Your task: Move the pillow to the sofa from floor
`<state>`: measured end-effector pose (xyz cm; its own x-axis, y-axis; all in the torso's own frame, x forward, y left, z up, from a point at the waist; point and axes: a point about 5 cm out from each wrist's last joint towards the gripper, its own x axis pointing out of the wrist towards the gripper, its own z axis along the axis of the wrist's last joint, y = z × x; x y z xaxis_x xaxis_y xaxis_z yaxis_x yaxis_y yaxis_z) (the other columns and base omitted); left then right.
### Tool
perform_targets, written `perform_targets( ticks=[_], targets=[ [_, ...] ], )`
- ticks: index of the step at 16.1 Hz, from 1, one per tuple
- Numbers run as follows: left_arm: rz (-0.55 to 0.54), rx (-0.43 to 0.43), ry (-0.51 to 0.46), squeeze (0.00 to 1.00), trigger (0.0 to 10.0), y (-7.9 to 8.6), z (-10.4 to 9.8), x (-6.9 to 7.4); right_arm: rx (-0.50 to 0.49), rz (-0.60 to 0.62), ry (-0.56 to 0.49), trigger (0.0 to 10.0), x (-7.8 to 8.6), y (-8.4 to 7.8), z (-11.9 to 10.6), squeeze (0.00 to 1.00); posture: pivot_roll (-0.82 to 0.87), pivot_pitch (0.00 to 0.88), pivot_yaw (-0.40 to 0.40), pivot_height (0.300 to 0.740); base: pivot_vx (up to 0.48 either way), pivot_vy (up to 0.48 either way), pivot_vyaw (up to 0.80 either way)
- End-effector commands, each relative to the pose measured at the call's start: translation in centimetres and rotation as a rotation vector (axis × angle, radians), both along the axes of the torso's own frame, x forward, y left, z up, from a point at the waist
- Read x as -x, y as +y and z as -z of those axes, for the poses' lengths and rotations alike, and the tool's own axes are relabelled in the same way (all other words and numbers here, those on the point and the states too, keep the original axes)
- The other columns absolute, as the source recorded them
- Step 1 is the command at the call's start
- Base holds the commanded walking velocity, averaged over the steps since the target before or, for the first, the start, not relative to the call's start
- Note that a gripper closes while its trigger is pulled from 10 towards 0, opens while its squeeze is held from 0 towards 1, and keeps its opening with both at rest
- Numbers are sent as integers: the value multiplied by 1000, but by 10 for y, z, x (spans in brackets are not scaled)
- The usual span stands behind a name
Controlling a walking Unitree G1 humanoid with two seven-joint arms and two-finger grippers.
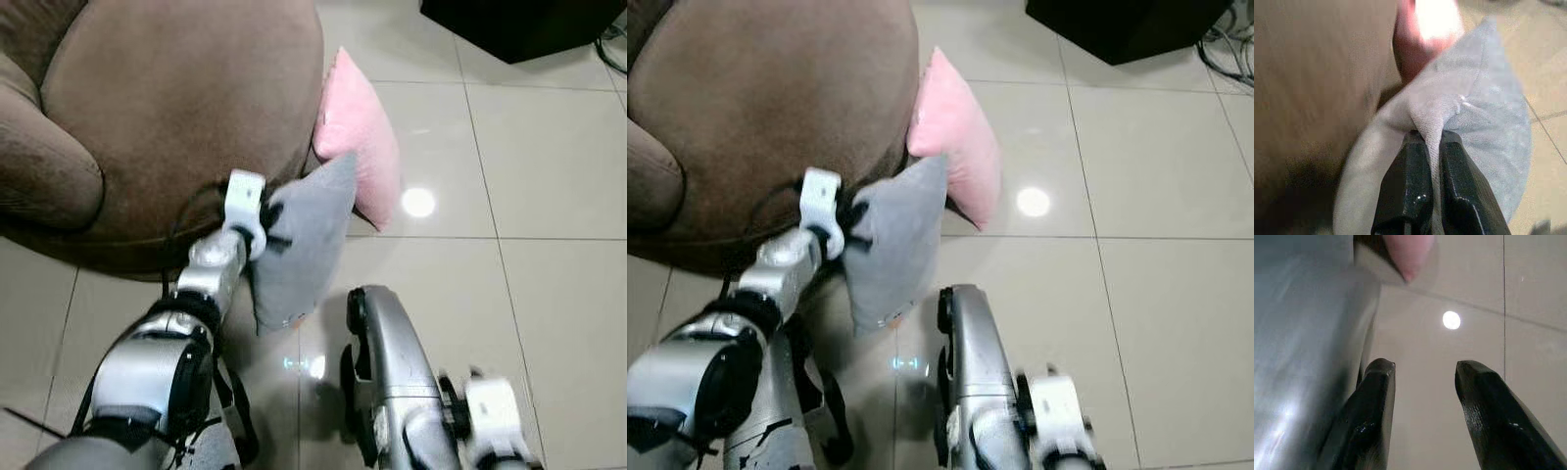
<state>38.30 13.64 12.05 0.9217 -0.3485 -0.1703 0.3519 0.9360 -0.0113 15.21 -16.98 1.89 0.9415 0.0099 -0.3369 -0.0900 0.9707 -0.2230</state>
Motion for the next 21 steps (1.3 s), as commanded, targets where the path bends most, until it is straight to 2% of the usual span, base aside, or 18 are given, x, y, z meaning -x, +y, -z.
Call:
perform_targets(
  ticks=[1,2,3,5,6,9,11,13,15,16,18,20,21],
  targets=[
    [13,-22,-93,0,0,2,-21,-7,-34,-44,3,10000,-12,14,7,0,-65,158,-2,534,0,0,0],
    [10,-16,-107,0,0,4,-26,-9,-35,-49,-2,10000,-17,14,8,0,-65,158,-2,534,0,0,0],
    [-17,-17,-162,0,0,15,-43,-14,-40,-67,-16,10000,-35,16,10,0,-26,116,-3,534,0,0,0],
    [-45,-11,-205,0,0,26,-59,-18,-38,-83,-24,10000,-48,17,13,0,5,83,-10,534,0,0,0],
    [-47,-9,-212,0,0,28,-61,-19,-38,-86,-25,10000,-51,17,13,0,10,78,-11,534,0,0,0],
    [-87,-18,-283,0,0,46,-76,-18,-34,-108,-57,10000,-77,15,12,0,59,41,-30,534,0,0,0],
    [-132,-13,-299,0,0,61,-80,-16,-33,-113,-68,10000,-85,15,12,0,73,23,-27,534,0,0,0],
    [-158,-26,-315,0,0,70,-82,-13,-40,-107,-81,10000,-89,16,12,0,74,13,-16,534,0,0,0],
    [-163,-12,-290,0,0,70,-63,-3,-34,-72,-91,10000,-95,15,11,0,69,8,1,534,0,0,0],
    [-205,18,-266,0,0,73,-44,7,-36,-64,-105,10000,-96,15,10,0,65,6,2,534,0,0,0],
    [-268,57,-252,0,0,79,-23,21,-41,-56,-126,10000,-97,15,8,0,61,6,1,534,0,0,0],
    [-276,82,-215,0,0,75,4,49,-39,-35,-195,10000,-101,11,-4,0,66,0,-9,534,0,0,0],
    [-280,54,-193,0,0,73,11,58,-59,-34,-243,10000,-105,9,-15,0,77,0,-19,534,0,0,0]
  ],
)
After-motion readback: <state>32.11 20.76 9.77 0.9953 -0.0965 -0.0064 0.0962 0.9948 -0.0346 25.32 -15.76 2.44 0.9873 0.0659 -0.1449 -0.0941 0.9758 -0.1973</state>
